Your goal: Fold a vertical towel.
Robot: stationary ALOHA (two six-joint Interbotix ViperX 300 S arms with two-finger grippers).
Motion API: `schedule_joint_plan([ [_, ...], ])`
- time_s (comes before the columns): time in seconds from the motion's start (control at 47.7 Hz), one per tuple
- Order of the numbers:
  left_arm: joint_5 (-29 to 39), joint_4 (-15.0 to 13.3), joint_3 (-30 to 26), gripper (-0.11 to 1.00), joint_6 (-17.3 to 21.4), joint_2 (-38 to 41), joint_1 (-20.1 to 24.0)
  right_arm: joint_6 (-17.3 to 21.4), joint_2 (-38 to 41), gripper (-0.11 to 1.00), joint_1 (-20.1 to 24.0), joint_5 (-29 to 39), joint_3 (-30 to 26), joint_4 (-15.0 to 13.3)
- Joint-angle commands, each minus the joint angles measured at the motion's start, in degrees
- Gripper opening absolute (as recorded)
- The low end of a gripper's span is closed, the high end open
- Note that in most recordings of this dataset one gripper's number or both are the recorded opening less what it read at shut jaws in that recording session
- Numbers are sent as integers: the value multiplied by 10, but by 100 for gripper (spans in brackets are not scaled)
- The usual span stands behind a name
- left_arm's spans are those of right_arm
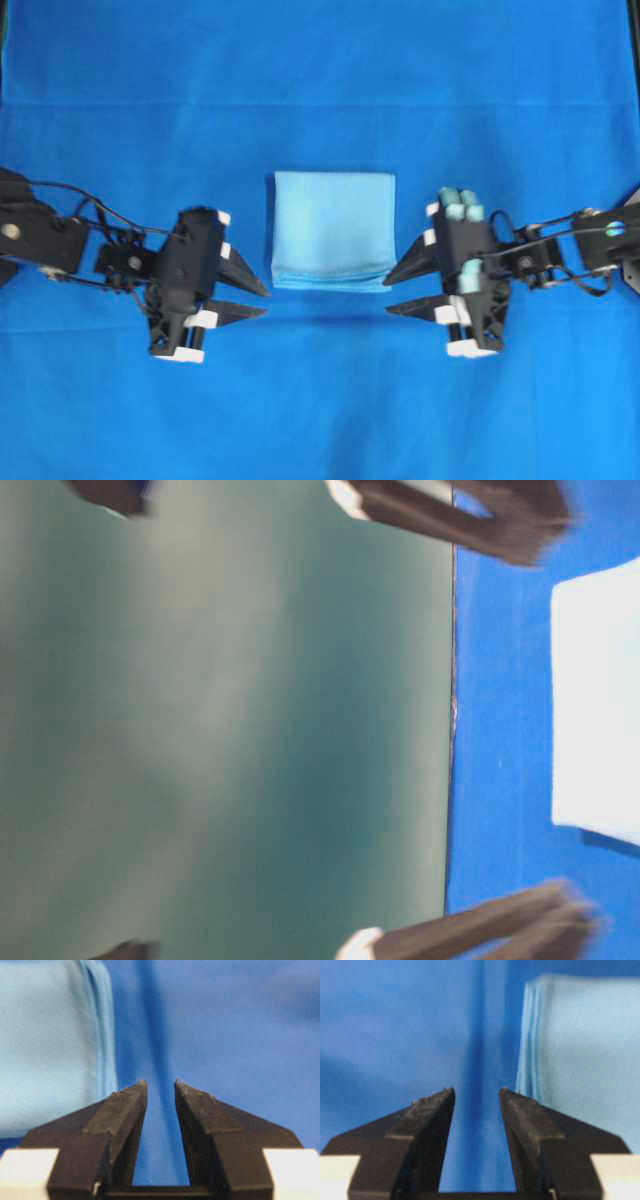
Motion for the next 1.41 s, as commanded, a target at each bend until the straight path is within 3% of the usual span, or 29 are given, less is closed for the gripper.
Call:
schedule_joint_plan([
  [0.0, 22, 1, -5, 26, 0, -56, 11, -1, -47, 48, 0, 13, -17, -1],
  [0.147, 44, 1, -1, 26, 1, -130, 23, -4, -105, 47, -2, 45, -29, -7],
  [0.399, 76, 3, 11, 26, 22, -260, 33, -4, -192, 47, -4, 107, -46, -41],
  [0.692, 121, 3, 59, 26, 49, -411, 51, -4, -340, 46, -7, 171, -11, -66],
  [0.965, 153, 3, 155, 26, 47, -561, 91, -2, -473, 46, -19, 178, 84, -67],
  [1.154, 154, 3, 235, 26, 33, -657, 113, 0, -550, 45, -49, 134, 175, -66],
  [1.385, 162, 3, 285, 26, 12, -710, 129, 2, -597, 45, -95, 99, 247, -47],
])
